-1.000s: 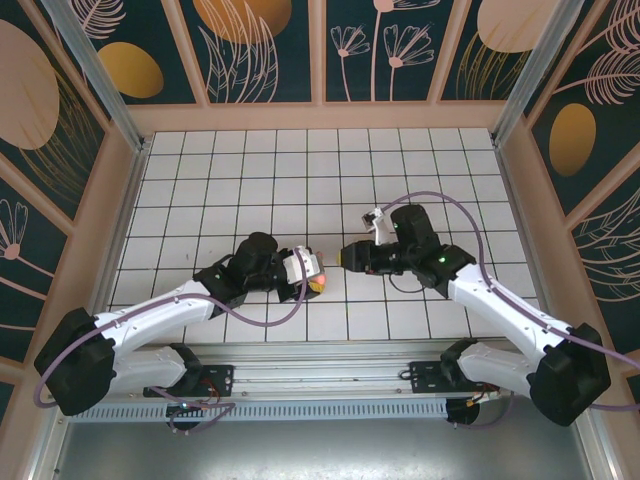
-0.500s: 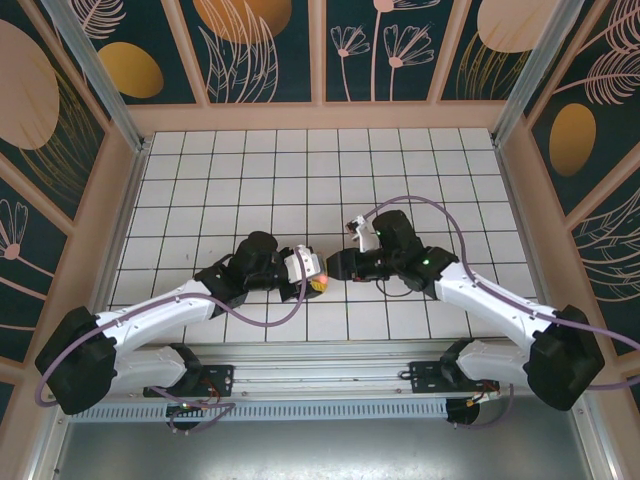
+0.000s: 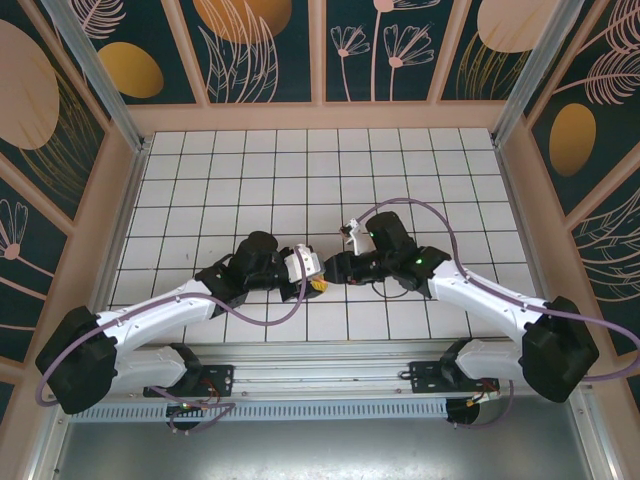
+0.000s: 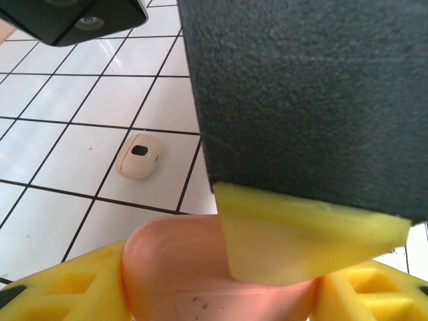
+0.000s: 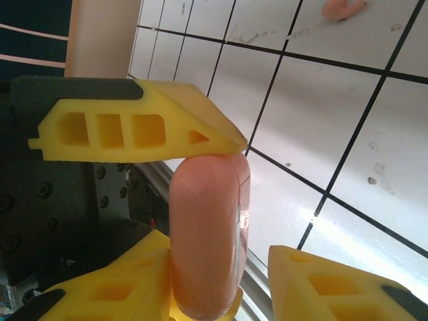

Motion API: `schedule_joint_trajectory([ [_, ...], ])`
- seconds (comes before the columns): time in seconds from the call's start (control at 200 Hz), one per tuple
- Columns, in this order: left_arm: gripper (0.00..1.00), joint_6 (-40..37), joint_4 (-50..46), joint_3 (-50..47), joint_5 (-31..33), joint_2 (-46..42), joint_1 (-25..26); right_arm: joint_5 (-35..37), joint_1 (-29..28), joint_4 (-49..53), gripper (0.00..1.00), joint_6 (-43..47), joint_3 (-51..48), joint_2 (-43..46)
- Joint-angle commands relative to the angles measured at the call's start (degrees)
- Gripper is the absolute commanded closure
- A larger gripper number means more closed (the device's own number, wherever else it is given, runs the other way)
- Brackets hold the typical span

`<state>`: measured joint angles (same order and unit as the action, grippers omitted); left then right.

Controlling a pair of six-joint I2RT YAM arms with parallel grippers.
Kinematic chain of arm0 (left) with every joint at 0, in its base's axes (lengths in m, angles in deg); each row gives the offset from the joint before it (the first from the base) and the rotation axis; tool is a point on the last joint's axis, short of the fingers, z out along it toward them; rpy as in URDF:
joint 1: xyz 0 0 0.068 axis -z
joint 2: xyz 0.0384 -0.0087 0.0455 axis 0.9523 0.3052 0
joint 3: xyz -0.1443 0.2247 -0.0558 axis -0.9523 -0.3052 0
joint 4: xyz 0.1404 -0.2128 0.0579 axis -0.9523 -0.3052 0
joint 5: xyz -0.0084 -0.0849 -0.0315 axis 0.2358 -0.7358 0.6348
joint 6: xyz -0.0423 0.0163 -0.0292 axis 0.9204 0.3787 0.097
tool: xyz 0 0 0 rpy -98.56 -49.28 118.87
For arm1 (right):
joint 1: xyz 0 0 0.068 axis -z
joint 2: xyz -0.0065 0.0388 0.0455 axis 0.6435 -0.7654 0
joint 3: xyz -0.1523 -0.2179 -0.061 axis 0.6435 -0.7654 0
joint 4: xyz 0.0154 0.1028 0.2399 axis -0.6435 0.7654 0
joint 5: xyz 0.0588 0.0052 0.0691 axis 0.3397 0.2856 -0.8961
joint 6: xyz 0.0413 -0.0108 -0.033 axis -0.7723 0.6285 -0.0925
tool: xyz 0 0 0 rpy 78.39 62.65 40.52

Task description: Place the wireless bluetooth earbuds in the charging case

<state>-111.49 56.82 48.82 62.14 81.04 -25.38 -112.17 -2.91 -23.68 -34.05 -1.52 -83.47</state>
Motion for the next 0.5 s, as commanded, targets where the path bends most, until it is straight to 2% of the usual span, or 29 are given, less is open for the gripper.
schedule_joint_trajectory([
  [0.0,0.53,0.75,1.58,2.00,-1.60,0.55,0.27,-1.14,-0.77,-2.48,0.62,-0.04,1.64,-0.77],
  [0.2,0.52,0.88,0.93,2.46,-1.15,0.33,0.33,-1.40,-0.97,-2.42,0.78,0.30,1.76,-0.57],
  [0.26,0.47,1.20,0.84,2.64,-0.78,0.16,0.27,-1.32,-0.99,-2.34,0.81,0.89,1.81,-0.12],
  [0.39,0.29,1.54,-0.23,3.14,0.96,-0.79,0.29,0.25,-0.83,0.37,0.82,4.53,2.75,1.57],
  [0.495,0.22,0.64,-1.89,3.28,3.17,-2.78,0.32,2.98,-0.43,4.80,0.83,9.41,4.14,3.63],
])
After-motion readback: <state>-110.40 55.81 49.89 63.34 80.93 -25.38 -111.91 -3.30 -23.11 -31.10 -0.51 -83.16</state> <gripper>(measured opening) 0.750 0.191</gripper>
